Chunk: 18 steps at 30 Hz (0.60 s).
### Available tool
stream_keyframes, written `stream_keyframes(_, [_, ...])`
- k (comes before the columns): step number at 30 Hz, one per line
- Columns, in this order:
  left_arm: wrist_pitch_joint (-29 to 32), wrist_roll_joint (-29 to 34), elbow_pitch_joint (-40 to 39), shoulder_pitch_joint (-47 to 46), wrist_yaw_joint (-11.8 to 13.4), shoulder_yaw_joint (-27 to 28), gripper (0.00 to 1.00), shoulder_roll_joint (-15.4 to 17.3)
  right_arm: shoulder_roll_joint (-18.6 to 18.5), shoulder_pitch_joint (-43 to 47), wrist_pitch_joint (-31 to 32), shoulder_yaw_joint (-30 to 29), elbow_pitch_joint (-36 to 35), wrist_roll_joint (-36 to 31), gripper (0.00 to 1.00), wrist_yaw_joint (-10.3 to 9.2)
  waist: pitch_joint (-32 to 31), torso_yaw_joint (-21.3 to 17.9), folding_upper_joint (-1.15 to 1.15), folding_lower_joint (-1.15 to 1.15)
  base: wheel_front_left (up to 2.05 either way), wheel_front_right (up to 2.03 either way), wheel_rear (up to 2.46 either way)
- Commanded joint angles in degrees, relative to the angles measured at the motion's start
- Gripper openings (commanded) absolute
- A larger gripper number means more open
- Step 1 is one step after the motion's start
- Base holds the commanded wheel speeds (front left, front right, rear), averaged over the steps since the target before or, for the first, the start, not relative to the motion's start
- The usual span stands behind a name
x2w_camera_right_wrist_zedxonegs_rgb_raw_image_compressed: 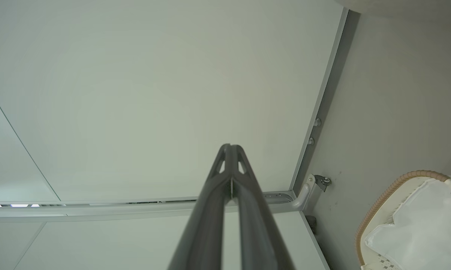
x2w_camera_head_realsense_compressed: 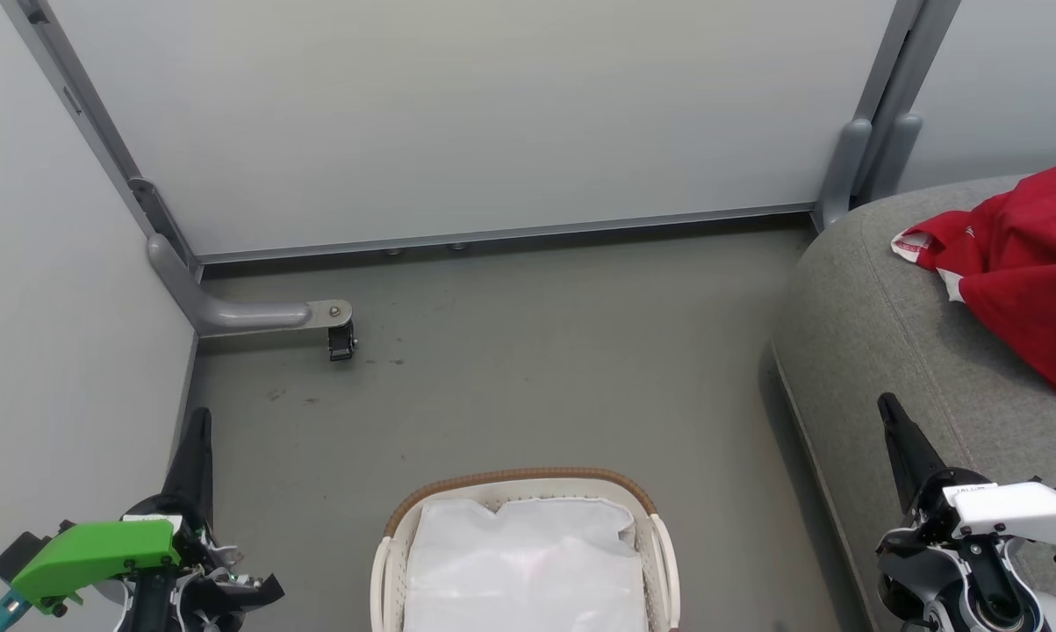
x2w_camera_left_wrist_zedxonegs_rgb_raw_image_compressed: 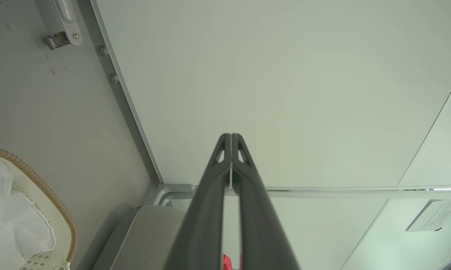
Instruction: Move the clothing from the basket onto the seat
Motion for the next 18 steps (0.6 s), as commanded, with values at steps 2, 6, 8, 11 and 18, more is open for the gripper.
stream_keyframes(2, [0.15, -0.27, -0.09, -0.59, -0.28, 0.07, 0.0, -0.01, -0.34, -0.48, 0.14, -0.1, -0.23, 0.21, 0.0, 0.0, 0.0, 0.0, 0.0, 0.0, 0.0, 0.0, 0.0])
stream_keyframes(6, [0.14, -0.27, -0.09, -0.59, -0.28, 0.06, 0.0, -0.01, -0.34, -0.48, 0.14, -0.1, -0.23, 0.21, 0.0, 0.0, 0.0, 0.0, 0.0, 0.0, 0.0, 0.0, 0.0])
stream_keyframes(8, [0.14, -0.27, -0.09, -0.59, -0.28, 0.06, 0.0, -0.01, -0.34, -0.48, 0.14, -0.1, -0.23, 0.21, 0.0, 0.0, 0.0, 0.0, 0.0, 0.0, 0.0, 0.0, 0.0])
stream_keyframes(11, [0.14, -0.27, -0.09, -0.59, -0.28, 0.06, 0.0, -0.01, -0.33, -0.48, 0.14, -0.1, -0.23, 0.21, 0.0, -0.01, 0.0, 0.0, 0.0, 0.0, 0.0, 0.0, 0.0])
stream_keyframes(18, [0.14, -0.27, -0.09, -0.59, -0.28, 0.06, 0.0, -0.01, -0.33, -0.48, 0.14, -0.1, -0.23, 0.21, 0.0, 0.0, 0.0, 0.0, 0.0, 0.0, 0.0, 0.0, 0.0])
